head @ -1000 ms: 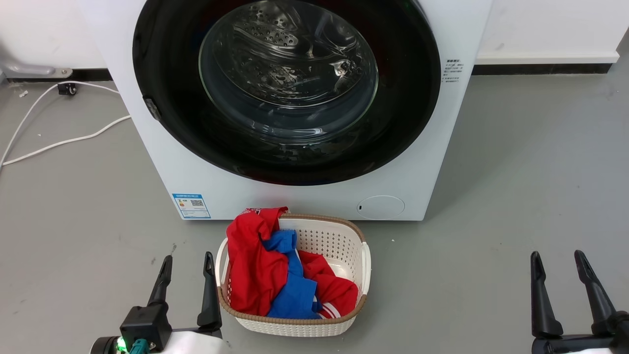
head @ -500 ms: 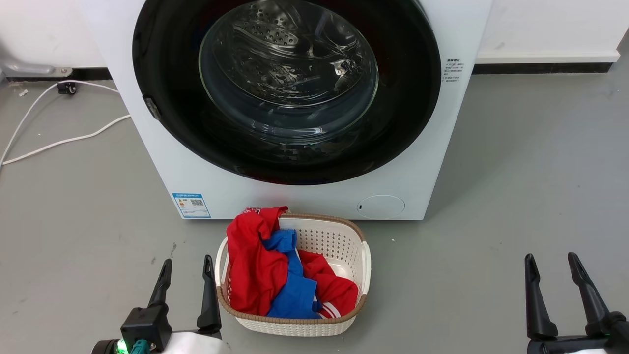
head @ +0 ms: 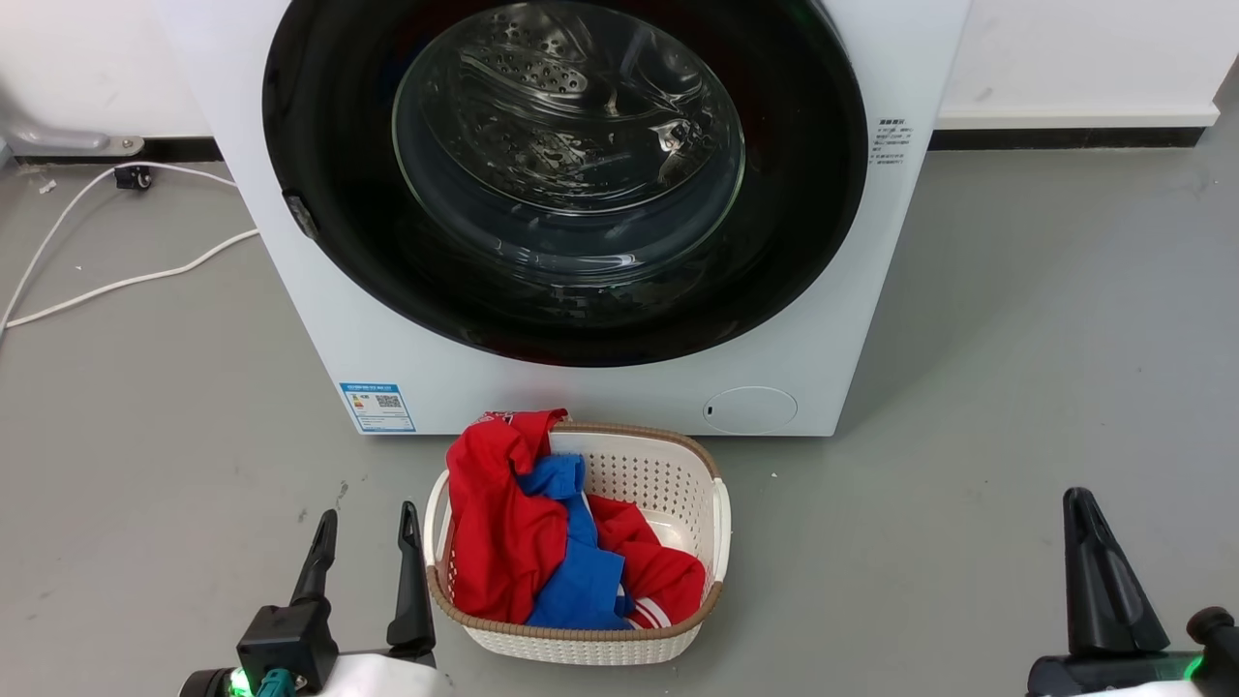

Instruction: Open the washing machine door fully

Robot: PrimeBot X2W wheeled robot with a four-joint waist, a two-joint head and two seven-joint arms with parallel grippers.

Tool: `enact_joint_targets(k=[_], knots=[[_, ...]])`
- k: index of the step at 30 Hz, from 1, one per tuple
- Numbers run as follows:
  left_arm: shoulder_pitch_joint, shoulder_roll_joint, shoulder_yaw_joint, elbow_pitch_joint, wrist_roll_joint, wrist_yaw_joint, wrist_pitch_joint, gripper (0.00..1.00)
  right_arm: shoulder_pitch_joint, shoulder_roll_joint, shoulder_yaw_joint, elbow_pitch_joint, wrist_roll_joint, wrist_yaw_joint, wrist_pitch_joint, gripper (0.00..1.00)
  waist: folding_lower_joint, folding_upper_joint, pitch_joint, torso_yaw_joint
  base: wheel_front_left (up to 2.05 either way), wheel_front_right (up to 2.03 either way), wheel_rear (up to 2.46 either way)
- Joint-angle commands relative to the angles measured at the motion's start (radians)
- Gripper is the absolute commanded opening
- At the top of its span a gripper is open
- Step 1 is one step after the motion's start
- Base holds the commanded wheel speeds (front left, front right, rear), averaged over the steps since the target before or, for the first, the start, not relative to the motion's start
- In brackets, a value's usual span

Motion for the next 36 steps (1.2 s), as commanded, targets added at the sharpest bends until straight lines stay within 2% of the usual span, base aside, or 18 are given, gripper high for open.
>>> enact_joint_targets(k=[1,9,12,16,24,28,36], knots=[[0.004,-0.001,0.0,0.0,0.004,0.005,-0.003,1.0,-0.009,-0.003,0.008,-0.001,0.029,0.0,-0.003,0.0,0.0,0.0,0.0,0.0,0.0,0.0,0.0],[0.0,-0.001,-0.001,0.005,0.004,0.002,-0.003,1.0,-0.037,-0.002,0.012,-0.013,0.361,0.0,-0.003,0.0,0.0,0.0,-0.004,0.001,0.0,0.0,0.0],[0.0,-0.001,-0.002,0.006,0.005,0.003,-0.003,1.0,-0.035,-0.002,0.006,0.004,0.557,0.0,-0.003,0.0,0.0,0.0,-0.006,0.001,0.0,0.0,0.0],[0.005,0.0,-0.004,0.008,0.004,0.003,-0.003,1.0,-0.012,-0.002,0.063,0.046,0.801,0.0,-0.003,0.0,0.0,0.0,-0.012,0.003,0.0,0.0,0.0],[0.011,0.0,-0.004,0.007,0.0,0.005,-0.003,1.0,0.004,-0.002,0.121,0.043,1.169,0.0,-0.003,0.0,0.0,0.0,-0.014,0.0,0.0,0.0,0.0],[0.01,0.0,-0.004,0.006,-0.002,0.005,-0.003,1.0,0.012,-0.015,0.128,0.015,1.315,0.0,0.013,0.0,0.0,0.0,-0.014,-0.003,0.0,0.0,0.0],[0.014,0.0,-0.006,0.005,-0.002,0.006,-0.003,1.0,0.033,-0.038,0.08,-0.027,1.543,0.0,0.162,0.0,0.0,0.0,-0.012,-0.005,0.0,0.0,0.0]])
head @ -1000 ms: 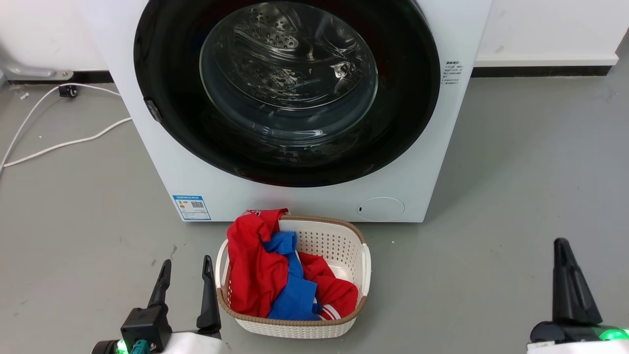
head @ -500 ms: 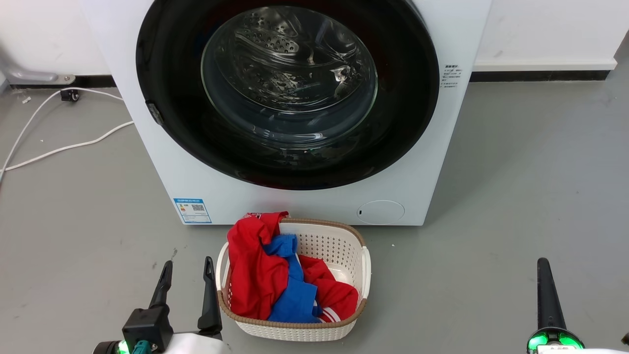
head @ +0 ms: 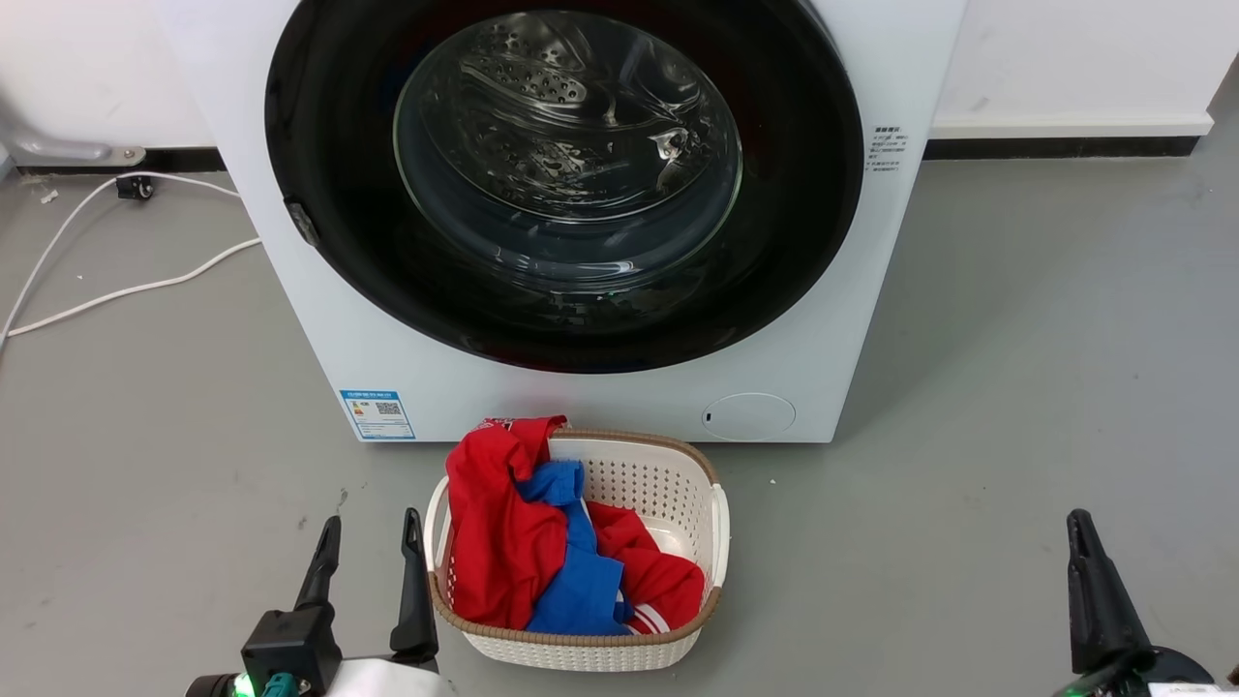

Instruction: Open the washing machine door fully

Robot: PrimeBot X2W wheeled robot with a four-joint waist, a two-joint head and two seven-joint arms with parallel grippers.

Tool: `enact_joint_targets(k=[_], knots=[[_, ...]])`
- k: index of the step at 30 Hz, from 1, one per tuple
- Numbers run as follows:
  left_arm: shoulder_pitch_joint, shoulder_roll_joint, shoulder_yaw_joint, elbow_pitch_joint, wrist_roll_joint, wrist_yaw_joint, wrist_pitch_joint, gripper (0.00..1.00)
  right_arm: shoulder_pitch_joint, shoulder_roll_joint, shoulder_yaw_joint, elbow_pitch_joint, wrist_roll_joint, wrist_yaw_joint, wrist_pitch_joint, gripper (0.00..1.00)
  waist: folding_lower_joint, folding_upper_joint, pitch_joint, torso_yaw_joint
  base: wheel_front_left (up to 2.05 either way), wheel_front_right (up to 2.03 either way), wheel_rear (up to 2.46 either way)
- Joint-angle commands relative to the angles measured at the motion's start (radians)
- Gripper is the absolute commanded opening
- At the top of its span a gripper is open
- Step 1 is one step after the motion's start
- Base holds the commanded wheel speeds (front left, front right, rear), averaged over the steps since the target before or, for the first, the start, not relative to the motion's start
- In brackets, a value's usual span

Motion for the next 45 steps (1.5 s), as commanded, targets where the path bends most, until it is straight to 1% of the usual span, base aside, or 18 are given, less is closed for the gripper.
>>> enact_joint_targets(k=[1,5,11,14,19,23,26,31,37,40,45], knots=[[0.008,0.0,-0.001,-0.002,0.0,0.005,-0.003,1.0,0.011,-0.002,-0.009,-0.006,0.024,0.0,0.029,0.0,0.0,0.0,0.001,0.001,0.0,0.0,0.0],[0.009,0.0,-0.002,-0.004,0.006,0.01,-0.003,1.0,0.024,0.008,-0.033,-0.009,0.086,0.0,0.13,0.0,0.0,0.0,0.003,0.002,0.0,0.0,0.0],[0.006,0.0,0.0,-0.012,0.028,0.022,-0.003,1.0,0.027,0.025,-0.085,0.017,0.107,0.0,0.232,0.0,0.0,0.0,0.01,0.008,0.0,0.0,0.0],[0.005,0.0,0.001,-0.02,0.038,0.026,-0.003,1.0,0.023,0.03,-0.099,0.024,0.101,0.0,0.246,0.0,0.0,0.0,0.013,0.01,0.0,0.0,0.0],[0.003,0.0,0.001,-0.027,0.048,0.032,-0.003,1.0,-0.007,0.032,-0.125,0.033,0.092,0.0,0.241,0.0,0.0,0.0,0.02,0.012,0.0,0.0,0.0],[-0.01,0.0,-0.001,-0.035,0.061,0.037,-0.003,1.0,-0.066,0.033,-0.164,0.04,0.078,0.0,0.244,0.0,0.0,0.0,0.039,0.017,0.0,0.0,0.0],[-0.025,0.0,-0.002,-0.044,0.073,0.041,-0.003,1.0,-0.137,0.028,-0.206,0.05,0.058,0.0,0.249,0.0,0.0,0.0,0.069,0.024,0.0,0.0,0.0],[-0.063,0.0,0.003,-0.062,0.093,0.044,-0.003,1.0,-0.292,-0.023,-0.284,0.082,0.039,0.0,0.276,0.0,0.0,0.0,0.136,0.046,0.0,0.0,0.0],[-0.12,0.0,0.006,-0.088,0.106,0.046,-0.003,1.0,-0.505,-0.117,-0.362,0.146,0.048,0.0,0.321,0.0,0.0,0.0,0.234,0.076,0.0,0.0,0.0],[-0.15,0.0,-0.001,-0.1,0.108,0.048,-0.003,1.0,-0.61,-0.172,-0.37,0.19,0.034,0.0,0.348,0.0,0.0,0.0,0.283,0.091,0.0,0.0,0.0],[-0.199,0.0,-0.013,-0.108,0.108,0.057,-0.003,1.0,-0.781,-0.261,-0.344,0.291,0.002,0.0,0.39,0.0,0.0,0.0,0.356,0.118,0.0,0.0,0.0]])
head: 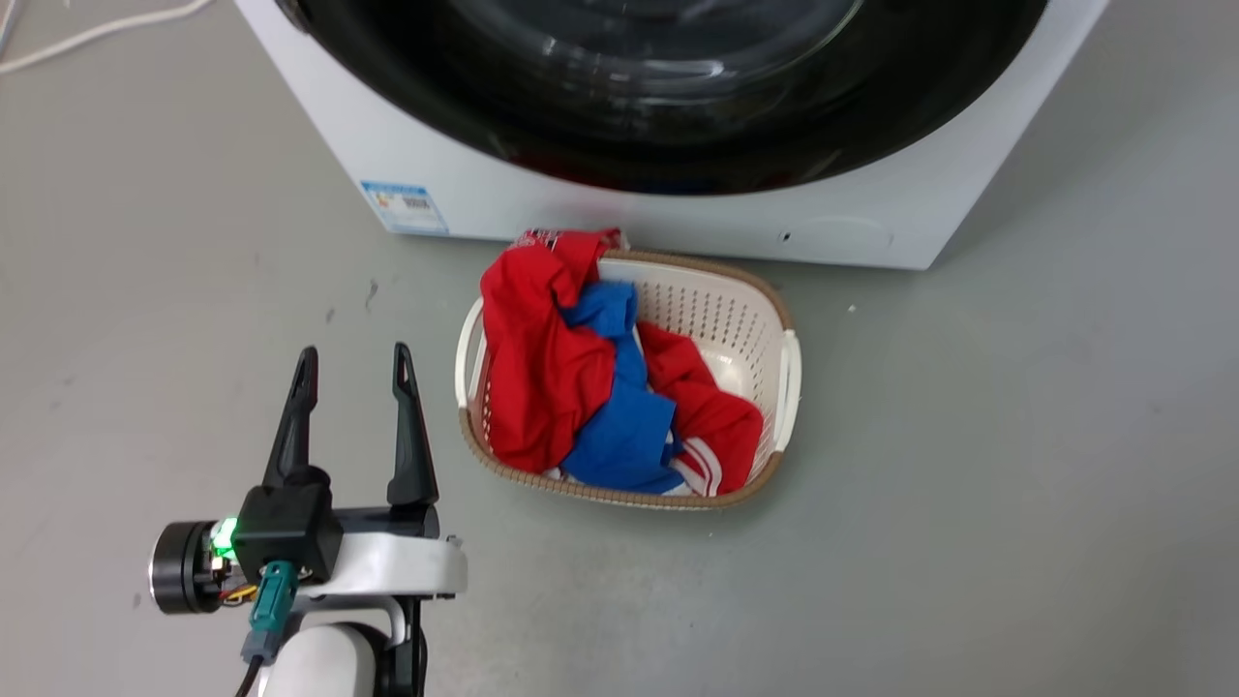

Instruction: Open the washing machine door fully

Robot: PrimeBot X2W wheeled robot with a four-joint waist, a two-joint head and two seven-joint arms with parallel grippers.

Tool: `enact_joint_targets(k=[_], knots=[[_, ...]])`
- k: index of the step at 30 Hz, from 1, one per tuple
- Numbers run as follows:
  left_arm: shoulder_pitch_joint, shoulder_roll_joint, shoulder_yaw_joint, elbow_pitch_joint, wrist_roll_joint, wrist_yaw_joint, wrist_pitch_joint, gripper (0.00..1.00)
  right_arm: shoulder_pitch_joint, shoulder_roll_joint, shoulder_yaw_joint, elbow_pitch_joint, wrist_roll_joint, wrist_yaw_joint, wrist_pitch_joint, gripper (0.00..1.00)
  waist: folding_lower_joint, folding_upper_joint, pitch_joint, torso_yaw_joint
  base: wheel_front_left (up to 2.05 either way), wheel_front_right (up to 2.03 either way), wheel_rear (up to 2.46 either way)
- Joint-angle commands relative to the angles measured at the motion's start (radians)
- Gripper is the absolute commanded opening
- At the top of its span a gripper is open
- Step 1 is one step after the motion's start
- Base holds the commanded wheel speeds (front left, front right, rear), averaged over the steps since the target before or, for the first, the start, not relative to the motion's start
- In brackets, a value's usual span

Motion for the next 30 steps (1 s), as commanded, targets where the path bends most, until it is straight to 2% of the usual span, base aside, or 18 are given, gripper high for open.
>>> enact_joint_targets(k=[1,7,16,25,30], knots=[[-0.018,0.0,-0.002,-0.005,0.003,0.006,-0.003,1.0,-0.035,-0.017,0.008,0.017,-0.012,0.0,0.007,0.0,-0.0002,0.0,0.044,0.027,0.0,0.0,0.0],[-0.062,-0.001,-0.025,-0.02,-0.008,0.018,-0.003,1.0,-0.22,-0.086,0.083,0.126,-0.043,0.0,0.063,0.0,-0.0002,0.0,0.115,0.061,0.0,0.0,0.0],[-0.109,0.0,-0.059,-0.032,-0.034,0.034,-0.003,1.0,-0.465,-0.167,0.241,0.3,-0.154,0.0,0.172,0.0,-0.0002,0.0,0.209,0.116,0.0,0.0,0.0],[-0.133,0.0,-0.082,-0.035,-0.052,0.045,-0.003,1.0,-0.58,-0.16,0.344,0.357,-0.268,0.0,0.23,0.0,-0.0002,0.0,0.26,0.141,0.0,0.0,0.0],[-0.139,0.0,-0.086,-0.028,-0.06,0.048,-0.003,1.0,-0.558,-0.132,0.363,0.332,-0.268,0.001,0.278,0.0,-0.0002,0.0,0.267,0.143,0.0,0.0,0.0]])
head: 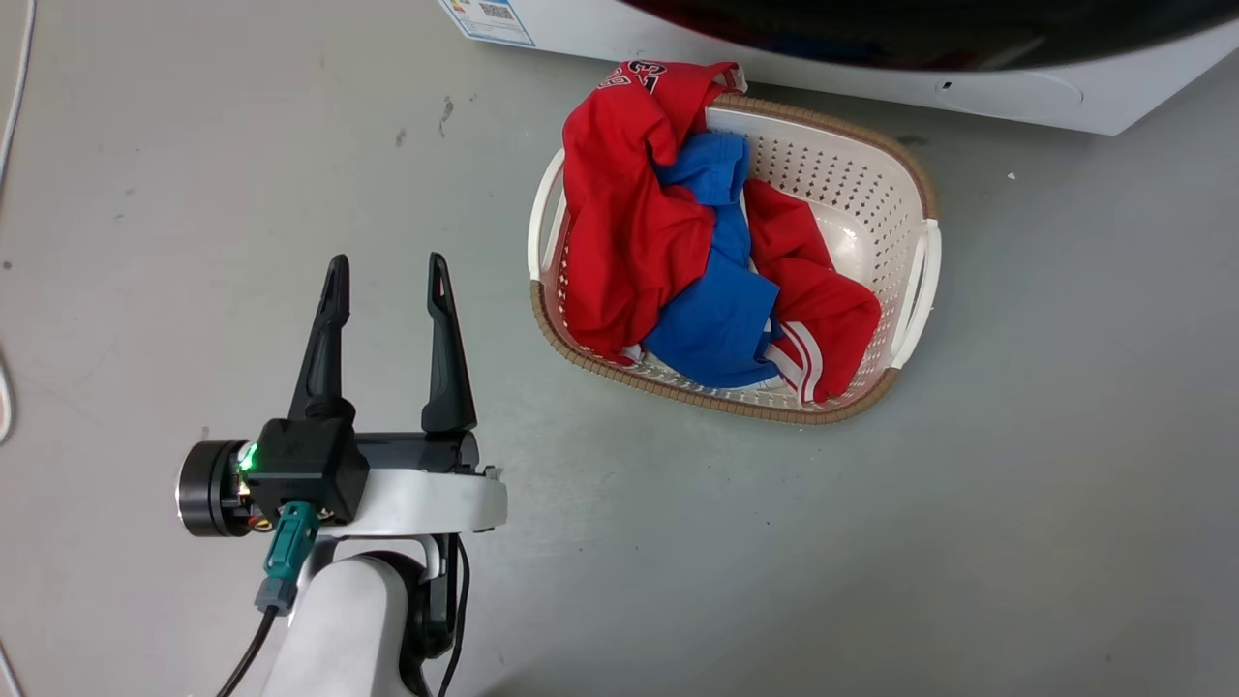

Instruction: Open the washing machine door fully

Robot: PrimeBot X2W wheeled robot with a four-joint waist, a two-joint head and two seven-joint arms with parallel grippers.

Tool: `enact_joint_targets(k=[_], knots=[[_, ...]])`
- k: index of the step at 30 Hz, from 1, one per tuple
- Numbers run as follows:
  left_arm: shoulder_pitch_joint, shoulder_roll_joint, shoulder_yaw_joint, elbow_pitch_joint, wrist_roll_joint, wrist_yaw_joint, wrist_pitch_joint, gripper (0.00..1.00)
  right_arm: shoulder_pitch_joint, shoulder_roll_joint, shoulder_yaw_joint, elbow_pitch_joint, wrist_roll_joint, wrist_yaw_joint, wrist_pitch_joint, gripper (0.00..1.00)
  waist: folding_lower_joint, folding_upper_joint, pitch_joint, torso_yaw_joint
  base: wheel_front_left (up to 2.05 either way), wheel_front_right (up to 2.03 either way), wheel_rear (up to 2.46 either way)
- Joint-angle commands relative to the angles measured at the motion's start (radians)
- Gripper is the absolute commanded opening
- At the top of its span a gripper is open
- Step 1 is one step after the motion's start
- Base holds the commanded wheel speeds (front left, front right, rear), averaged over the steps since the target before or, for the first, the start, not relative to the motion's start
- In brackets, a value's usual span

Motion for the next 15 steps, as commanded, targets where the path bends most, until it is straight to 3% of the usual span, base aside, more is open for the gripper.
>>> enact_joint_targets(k=[1,15], knots=[[-0.011,0.0,0.001,0.003,-0.004,0.006,-0.003,1.0,0.035,0.036,0.029,-0.019,0.006,0.004,0.026,0.0,-0.0002,0.0,-0.004,-0.002,0.0,0.0,0.0],[0.022,0.0,0.036,0.018,0.025,-0.01,-0.003,1.0,0.318,0.084,0.017,-0.273,0.08,0.003,0.078,0.0,-0.0002,0.0,-0.086,-0.057,0.0,0.0,0.0]])
